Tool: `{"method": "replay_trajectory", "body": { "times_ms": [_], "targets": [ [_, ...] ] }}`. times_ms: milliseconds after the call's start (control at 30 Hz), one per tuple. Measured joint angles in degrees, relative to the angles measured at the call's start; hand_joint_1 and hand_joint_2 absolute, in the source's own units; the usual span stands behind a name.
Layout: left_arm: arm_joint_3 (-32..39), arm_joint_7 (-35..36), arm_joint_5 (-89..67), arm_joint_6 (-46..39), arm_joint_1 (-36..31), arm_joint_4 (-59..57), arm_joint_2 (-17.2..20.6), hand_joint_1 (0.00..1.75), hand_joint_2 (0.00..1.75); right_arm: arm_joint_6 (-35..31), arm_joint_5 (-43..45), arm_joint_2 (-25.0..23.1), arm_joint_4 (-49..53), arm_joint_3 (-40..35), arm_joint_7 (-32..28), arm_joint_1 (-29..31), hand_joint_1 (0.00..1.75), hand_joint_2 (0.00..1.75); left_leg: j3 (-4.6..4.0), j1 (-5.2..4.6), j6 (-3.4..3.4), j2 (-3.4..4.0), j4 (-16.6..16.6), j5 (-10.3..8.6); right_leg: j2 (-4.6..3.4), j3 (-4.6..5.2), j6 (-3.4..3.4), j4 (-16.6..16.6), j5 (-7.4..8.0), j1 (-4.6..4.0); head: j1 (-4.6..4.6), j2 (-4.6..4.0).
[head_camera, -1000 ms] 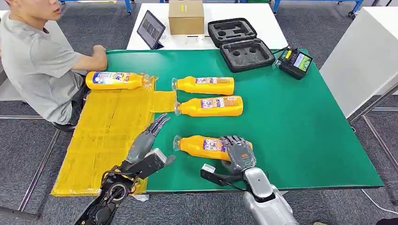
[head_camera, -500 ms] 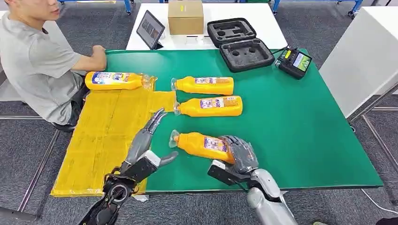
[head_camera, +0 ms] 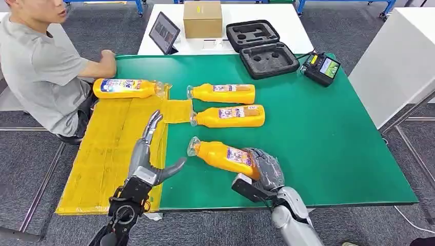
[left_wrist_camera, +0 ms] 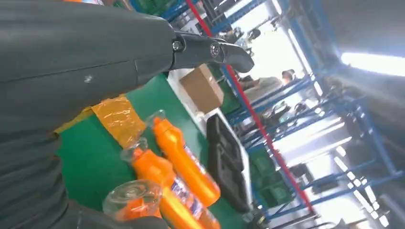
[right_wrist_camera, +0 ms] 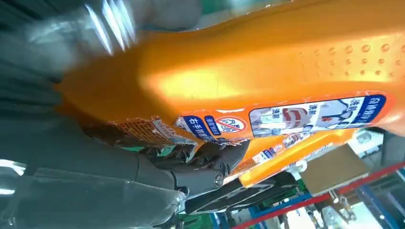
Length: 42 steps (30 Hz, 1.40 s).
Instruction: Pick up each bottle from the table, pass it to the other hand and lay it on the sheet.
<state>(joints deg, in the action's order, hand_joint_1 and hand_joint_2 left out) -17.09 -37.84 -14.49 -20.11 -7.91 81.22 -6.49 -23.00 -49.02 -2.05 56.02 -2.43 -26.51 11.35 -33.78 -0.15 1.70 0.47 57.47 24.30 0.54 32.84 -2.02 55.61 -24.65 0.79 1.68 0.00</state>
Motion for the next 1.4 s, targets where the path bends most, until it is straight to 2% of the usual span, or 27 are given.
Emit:
{"method": "replay_trajectory", "body": {
  "times_ms": [200, 433, 1167, 1400],
  "targets": [
    [0.26, -0.41, 2.86, 0.02, 1.36, 0.72, -0.31, 0.0, 1.75, -1.4, 1.31, -0.04, -0.9, 0.02, -1.03, 0.07, 1.75, 1.75, -0.01, 0.0, 0.0, 0.0, 0.0, 0.0, 0.01, 0.0, 0.0, 0.0, 0.0, 0.0, 0.0, 0.0],
    [0.68, 1.6, 14.86, 3.63, 1.9, -1.47, -0.7, 0.0, 1.75, -4.19, 6.16, -0.11, -1.48, 0.04, -4.08, -0.07, 1.75, 1.75, -0.04, 0.0, 0.0, 0.0, 0.0, 0.0, 0.01, 0.01, 0.0, 0.0, 0.0, 0.01, 0.0, 0.0],
    [0.35, 4.48, 25.17, 10.16, 1.67, -8.72, -1.51, 0.0, 1.75, -5.79, 13.61, -0.26, -1.51, -0.04, -8.74, -0.97, 1.75, 1.75, -0.15, 0.0, 0.0, 0.0, 0.0, 0.0, 0.01, 0.11, -0.01, 0.0, 0.0, 0.0, 0.0, 0.0],
    [-0.33, 5.66, 27.56, 12.11, -0.44, -12.11, -2.08, 0.0, 1.75, -6.45, 16.85, -0.52, -0.98, -1.25, -11.23, -1.05, 1.75, 1.75, -0.2, -0.01, 0.0, -0.01, 0.0, -0.01, 0.03, 0.15, -0.01, 0.0, 0.0, 0.01, 0.0, 0.0]
  ]
}}
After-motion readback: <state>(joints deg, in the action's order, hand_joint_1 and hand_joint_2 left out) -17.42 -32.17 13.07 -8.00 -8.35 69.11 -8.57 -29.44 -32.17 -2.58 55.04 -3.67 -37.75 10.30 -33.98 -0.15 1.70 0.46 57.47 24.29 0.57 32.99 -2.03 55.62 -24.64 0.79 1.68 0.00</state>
